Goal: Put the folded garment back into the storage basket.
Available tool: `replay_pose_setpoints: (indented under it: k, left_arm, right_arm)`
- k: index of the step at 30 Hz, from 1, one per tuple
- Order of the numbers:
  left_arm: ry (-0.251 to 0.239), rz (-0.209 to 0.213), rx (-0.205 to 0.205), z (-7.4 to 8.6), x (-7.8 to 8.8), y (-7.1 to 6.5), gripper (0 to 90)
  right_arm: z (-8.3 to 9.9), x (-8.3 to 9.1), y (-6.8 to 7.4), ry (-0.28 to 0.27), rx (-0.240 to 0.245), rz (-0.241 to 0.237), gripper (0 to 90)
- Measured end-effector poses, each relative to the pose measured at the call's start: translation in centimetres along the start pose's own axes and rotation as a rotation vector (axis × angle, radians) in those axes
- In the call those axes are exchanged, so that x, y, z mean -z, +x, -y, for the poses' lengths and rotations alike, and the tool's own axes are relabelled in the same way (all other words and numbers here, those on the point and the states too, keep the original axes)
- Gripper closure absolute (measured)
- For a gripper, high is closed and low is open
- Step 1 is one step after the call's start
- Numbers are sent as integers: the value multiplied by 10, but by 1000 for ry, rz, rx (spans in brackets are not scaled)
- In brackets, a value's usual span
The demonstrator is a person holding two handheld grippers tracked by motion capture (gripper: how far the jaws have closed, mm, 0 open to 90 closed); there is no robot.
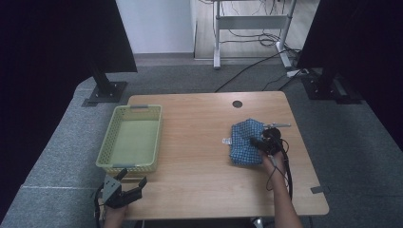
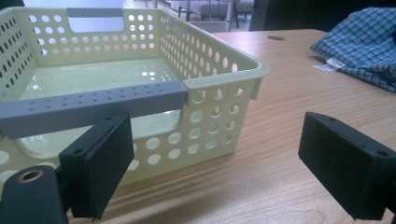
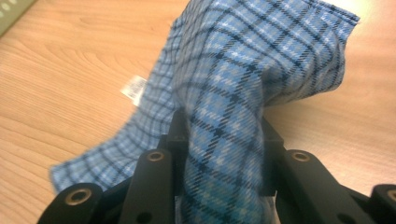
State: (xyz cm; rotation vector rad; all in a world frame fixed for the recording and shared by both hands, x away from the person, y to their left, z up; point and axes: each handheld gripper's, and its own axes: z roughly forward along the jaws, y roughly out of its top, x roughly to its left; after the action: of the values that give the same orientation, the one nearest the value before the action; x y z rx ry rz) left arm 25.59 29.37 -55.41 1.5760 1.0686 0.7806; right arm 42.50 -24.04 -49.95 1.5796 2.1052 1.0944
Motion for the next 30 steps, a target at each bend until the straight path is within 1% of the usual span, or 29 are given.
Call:
replay_pose_setpoints:
  k: [2,3,7,8,10,11,14,19,27,28,30]
  left_arm:
    - [-1,0,-1,0,0,0,104]
    - [-2,-1,-3,0,0,0,104]
    - [-3,-2,-4,0,0,0,104]
    - [-4,-2,-5,0,0,-1,104]
    - [-5,-3,-7,0,0,-1,105]
    - [-4,-3,-7,0,0,-1,104]
    - [-6,-3,-5,0,1,-1,105]
    - [-5,-3,-5,0,0,-1,105]
    - [-7,-3,-7,0,1,-1,104]
    - [-7,-2,-7,0,1,-1,104]
    - [-8,-1,-5,0,1,0,104]
  right_arm:
    - [-6,8,4,-13,15,13,673]
    - [-9,13,7,-18,20,10,673]
    - [-20,33,15,-68,21,-2,673]
    - [-20,33,15,-68,21,-2,673]
    - [-26,42,22,-84,27,0,672]
    - [-27,44,24,-88,28,-1,672]
    - [-29,46,28,-94,24,-9,673]
    - [-31,46,33,-100,25,-8,672]
    - [-35,35,50,-96,26,-41,672]
    - [-35,35,50,-96,26,-41,672]
    - [-37,30,57,-95,32,-55,672]
